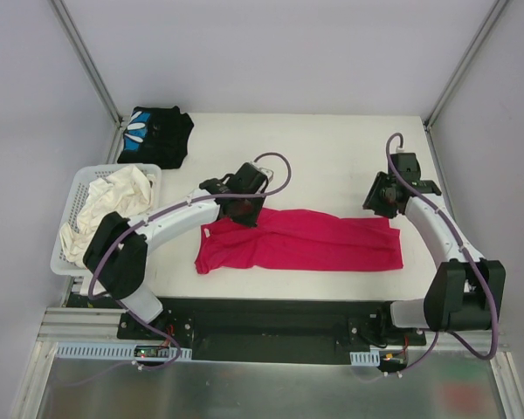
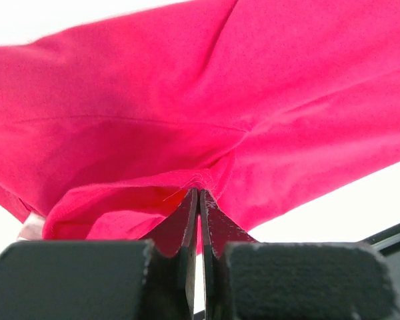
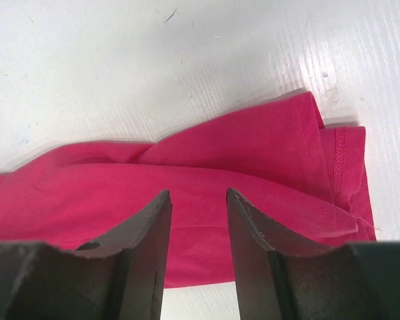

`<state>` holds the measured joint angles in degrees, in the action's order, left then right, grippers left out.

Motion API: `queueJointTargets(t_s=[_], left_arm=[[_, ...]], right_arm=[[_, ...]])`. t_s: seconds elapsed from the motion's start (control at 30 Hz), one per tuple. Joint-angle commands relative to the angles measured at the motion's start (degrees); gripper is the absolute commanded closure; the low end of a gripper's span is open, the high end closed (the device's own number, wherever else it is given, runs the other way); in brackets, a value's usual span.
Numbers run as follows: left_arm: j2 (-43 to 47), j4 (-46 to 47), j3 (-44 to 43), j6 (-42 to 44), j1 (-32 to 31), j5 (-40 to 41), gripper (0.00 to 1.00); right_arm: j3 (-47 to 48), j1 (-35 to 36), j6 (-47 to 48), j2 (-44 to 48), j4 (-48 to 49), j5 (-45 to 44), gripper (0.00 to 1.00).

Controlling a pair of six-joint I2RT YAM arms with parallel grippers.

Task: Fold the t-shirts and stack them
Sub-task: Fold the other side of the tshirt into a rectangle

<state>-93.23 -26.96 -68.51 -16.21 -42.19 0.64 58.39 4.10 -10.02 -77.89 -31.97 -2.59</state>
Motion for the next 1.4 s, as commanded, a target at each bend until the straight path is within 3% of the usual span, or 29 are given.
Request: queueJointTargets(t_s=[0.0, 0.5, 0.77, 0.87, 0.9, 1.0, 1.37], left_arm=[[3.84, -2.48, 2.23, -3.65, -2.18, 2.25, 1.0], [6.22, -2.75, 8.74, -10.77, -10.01, 8.67, 1.0], [-1.06, -2.66, 9.63, -14.55, -14.4, 12.89, 1.0], [-4.23, -2.66, 8.57, -14.99, -15.99, 12.19, 0.91], [-4.76, -2.66, 8.22, -14.91, -16.68, 12.01, 0.82], [-5.73, -2.75, 7.16, -14.91, -17.13, 11.31, 0.74], [-2.49, -8.8, -2.23, -10.16, -16.96, 22.45, 0.72]], right_arm=[[0.32, -0.41, 0.09, 3.27, -0.12, 0.57, 0.59], [-1.88, -0.41, 0.27, 7.14, -0.2, 1.53, 0.59], [-2.75, -0.32, 0.88, 8.36, 0.15, 1.89, 0.59], [-3.19, -0.41, 0.88, 9.15, 0.06, 2.15, 0.59], [-3.2, -0.41, 0.97, 9.42, -0.03, 2.15, 0.59], [-3.02, -0.41, 1.06, 9.95, 0.15, 1.8, 0.58], [-1.26, -0.41, 0.97, 8.46, -0.29, 2.06, 0.58]])
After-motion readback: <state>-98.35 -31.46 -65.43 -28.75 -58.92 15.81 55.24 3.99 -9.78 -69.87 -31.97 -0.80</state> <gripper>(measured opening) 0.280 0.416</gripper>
